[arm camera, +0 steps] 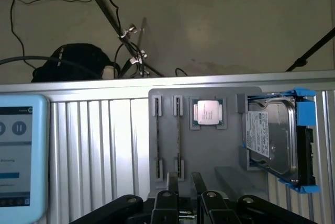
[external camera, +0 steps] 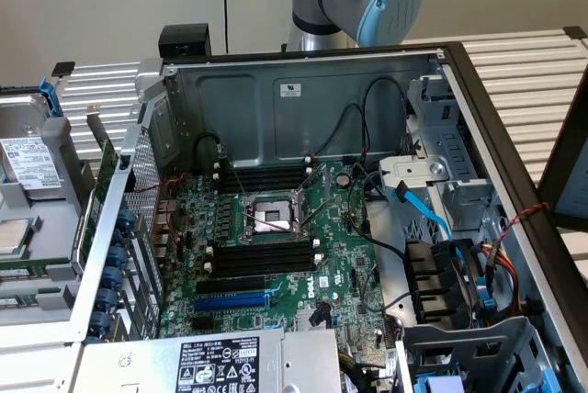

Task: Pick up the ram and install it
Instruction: 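Pick up the ram and move it above insertion slot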

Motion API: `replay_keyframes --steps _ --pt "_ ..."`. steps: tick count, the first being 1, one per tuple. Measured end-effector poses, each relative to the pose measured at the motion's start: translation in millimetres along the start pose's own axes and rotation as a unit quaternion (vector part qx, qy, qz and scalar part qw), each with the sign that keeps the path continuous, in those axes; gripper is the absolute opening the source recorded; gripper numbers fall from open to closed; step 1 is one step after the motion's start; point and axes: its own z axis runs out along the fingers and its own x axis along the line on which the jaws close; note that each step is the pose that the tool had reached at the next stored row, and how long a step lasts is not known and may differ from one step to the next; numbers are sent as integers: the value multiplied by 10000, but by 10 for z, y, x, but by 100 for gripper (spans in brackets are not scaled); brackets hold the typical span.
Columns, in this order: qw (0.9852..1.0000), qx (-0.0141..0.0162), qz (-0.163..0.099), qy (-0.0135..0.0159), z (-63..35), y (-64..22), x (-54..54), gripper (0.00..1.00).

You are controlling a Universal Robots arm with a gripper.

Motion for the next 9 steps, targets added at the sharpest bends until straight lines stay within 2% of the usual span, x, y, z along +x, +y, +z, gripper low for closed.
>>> replay_keyframes --steps 7,9 --pt "10000 0 0 0 34 -2 1 24" --pt "10000 0 0 0 175 -9 4 24"
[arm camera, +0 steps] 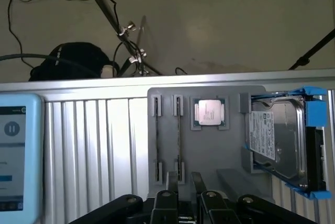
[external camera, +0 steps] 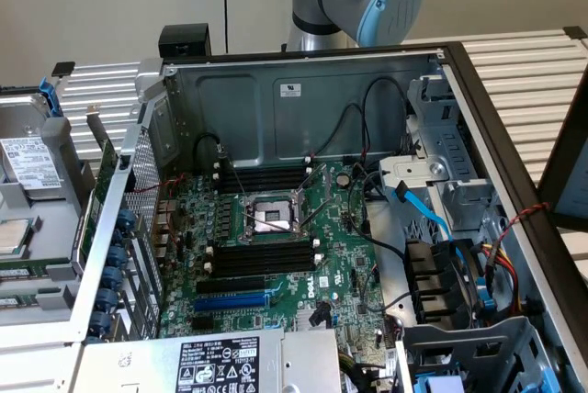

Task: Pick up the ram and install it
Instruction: 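Pick up the ram and move it above insertion slot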

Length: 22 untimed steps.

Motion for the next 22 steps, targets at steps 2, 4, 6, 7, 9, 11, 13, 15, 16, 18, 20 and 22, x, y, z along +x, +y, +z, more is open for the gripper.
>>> replay_keyframes --steps 2,4,6,7,9,11,13,15,16,18,20,22 --pt "10000 0 0 0 35 -2 1 24" --pt "10000 0 0 0 69 -3 1 24" --pt "10000 0 0 0 104 -5 2 24" --pt "10000 0 0 0 121 -6 2 24" --pt "10000 1 0 0 151 -7 3 24" --pt "10000 0 0 -1 181 -9 4 24" --pt "10000 0 0 0 214 -10 4 24" --pt "10000 0 0 0 250 -12 5 24" --pt "10000 1 1 0 266 -12 5 24" --pt "10000 0 0 0 299 -12 6 24" --pt "10000 0 0 0 333 -13 7 24" --pt "10000 0 0 0 366 -14 8 24"
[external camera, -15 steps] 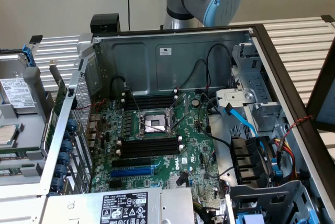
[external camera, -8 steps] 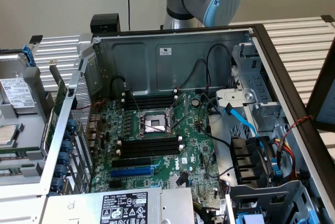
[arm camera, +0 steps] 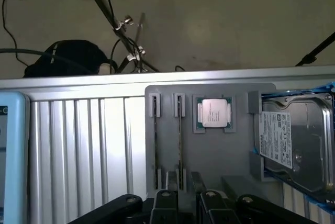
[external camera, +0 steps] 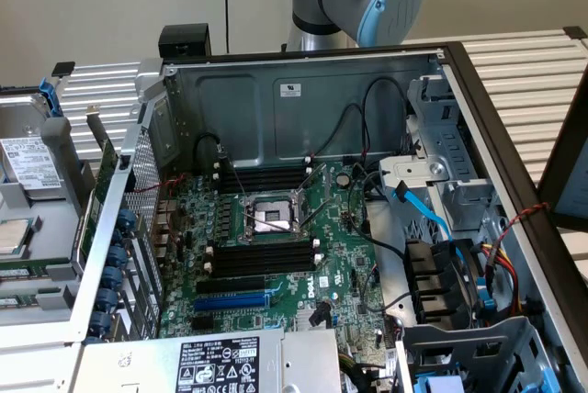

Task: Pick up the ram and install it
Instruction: 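Pick up the ram and move it above insertion slot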

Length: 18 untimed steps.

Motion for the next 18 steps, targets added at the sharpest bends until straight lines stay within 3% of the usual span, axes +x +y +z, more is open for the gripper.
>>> replay_keyframes --steps 7,18 --pt "10000 -1 0 0 117 -4 2 24" --pt "10000 0 0 1 192 -7 33 24"
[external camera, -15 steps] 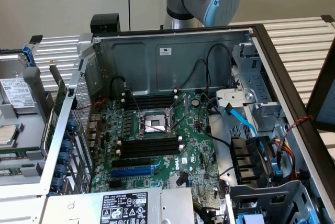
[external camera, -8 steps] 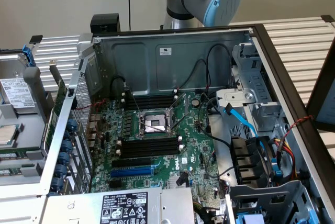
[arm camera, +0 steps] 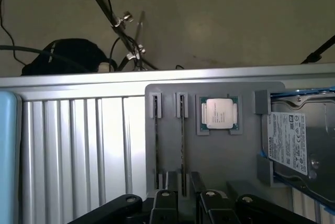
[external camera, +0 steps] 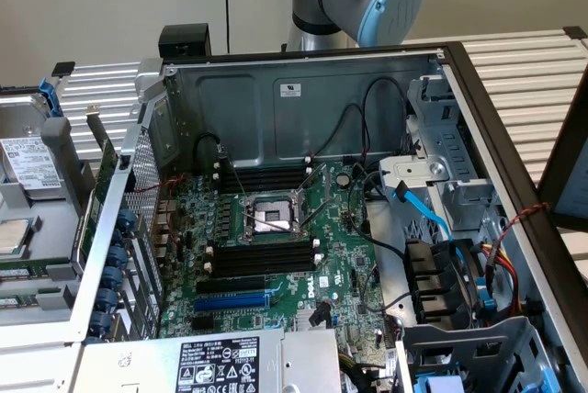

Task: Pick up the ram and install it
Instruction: 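Pick up the ram and move it above insertion slot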

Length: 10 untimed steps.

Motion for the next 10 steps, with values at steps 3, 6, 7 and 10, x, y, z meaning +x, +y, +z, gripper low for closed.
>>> replay_keyframes --steps 3,6,7,10 --pt "10000 0 0 0 10 -2 27 24" --pt "10000 1 1 -1 27 -3 52 24" --pt "10000 0 1 0 43 -2 54 24" --pt "10000 2 1 0 96 -2 61 24"
